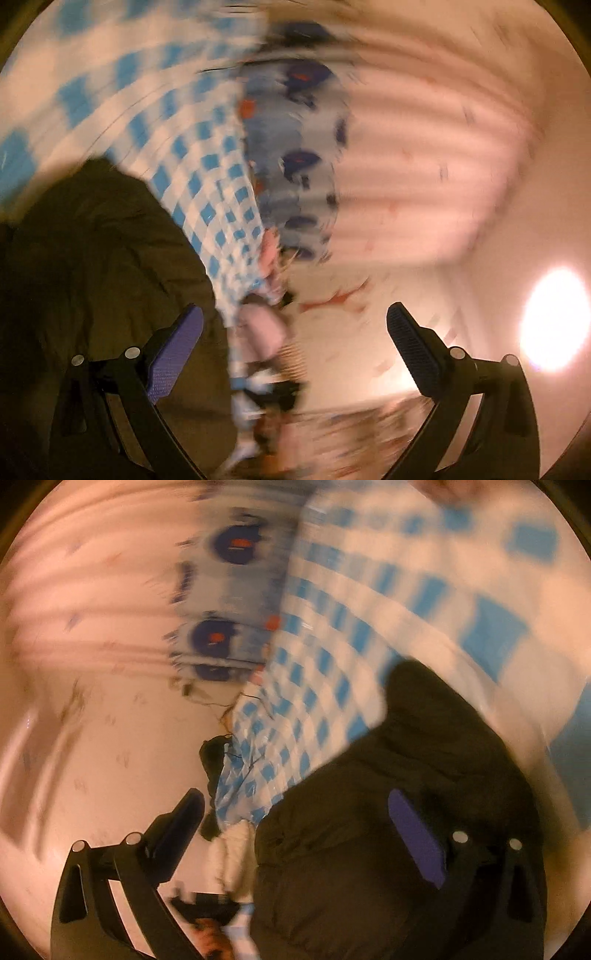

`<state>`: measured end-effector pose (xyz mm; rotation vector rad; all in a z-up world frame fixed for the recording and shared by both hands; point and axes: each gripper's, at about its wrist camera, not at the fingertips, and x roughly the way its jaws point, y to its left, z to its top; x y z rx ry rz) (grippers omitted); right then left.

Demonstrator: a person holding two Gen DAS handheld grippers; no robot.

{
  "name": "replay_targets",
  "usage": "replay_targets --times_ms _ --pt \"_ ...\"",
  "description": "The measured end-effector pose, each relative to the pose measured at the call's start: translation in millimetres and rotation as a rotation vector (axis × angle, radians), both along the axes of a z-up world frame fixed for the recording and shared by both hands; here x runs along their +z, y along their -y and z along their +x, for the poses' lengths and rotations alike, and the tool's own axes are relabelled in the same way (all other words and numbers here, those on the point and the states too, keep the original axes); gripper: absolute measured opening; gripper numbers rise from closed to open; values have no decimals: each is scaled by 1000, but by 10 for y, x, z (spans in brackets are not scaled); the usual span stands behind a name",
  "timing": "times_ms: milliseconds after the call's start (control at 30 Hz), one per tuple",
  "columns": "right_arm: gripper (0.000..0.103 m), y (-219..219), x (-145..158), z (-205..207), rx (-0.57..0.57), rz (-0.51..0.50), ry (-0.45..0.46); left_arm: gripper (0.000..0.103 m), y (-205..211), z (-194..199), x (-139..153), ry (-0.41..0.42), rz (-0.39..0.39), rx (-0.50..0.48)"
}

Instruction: Fold large clothes

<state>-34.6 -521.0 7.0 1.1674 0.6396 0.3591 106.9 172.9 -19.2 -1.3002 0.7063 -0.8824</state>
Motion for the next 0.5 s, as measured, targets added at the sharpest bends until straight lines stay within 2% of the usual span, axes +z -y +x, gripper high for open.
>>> replay_targets --times_ms 67,100,200,267,300,400,500 --pt "96 -174 176 -149 -6 -110 80 95 189 -93 326 145 112 2" --pt "96 -273 212 -200 -12 -160 104 95 247 -116 399 181 154 13" --pt "96 -509 131 -227 -63 -310 101 95 550 109 514 210 395 61" --pt "96 -621 -19 -157 -83 -370 77 95 717 297 362 164 532 62" --pt "96 -646 -91 -120 -89 -385 67 95 760 371 216 127 564 45" --pt "96 -670 -247 55 -82 -427 44 95 725 332 -297 34 585 10" --pt "96 -773 -276 307 -4 -530 35 95 690 102 -697 53 616 -11"
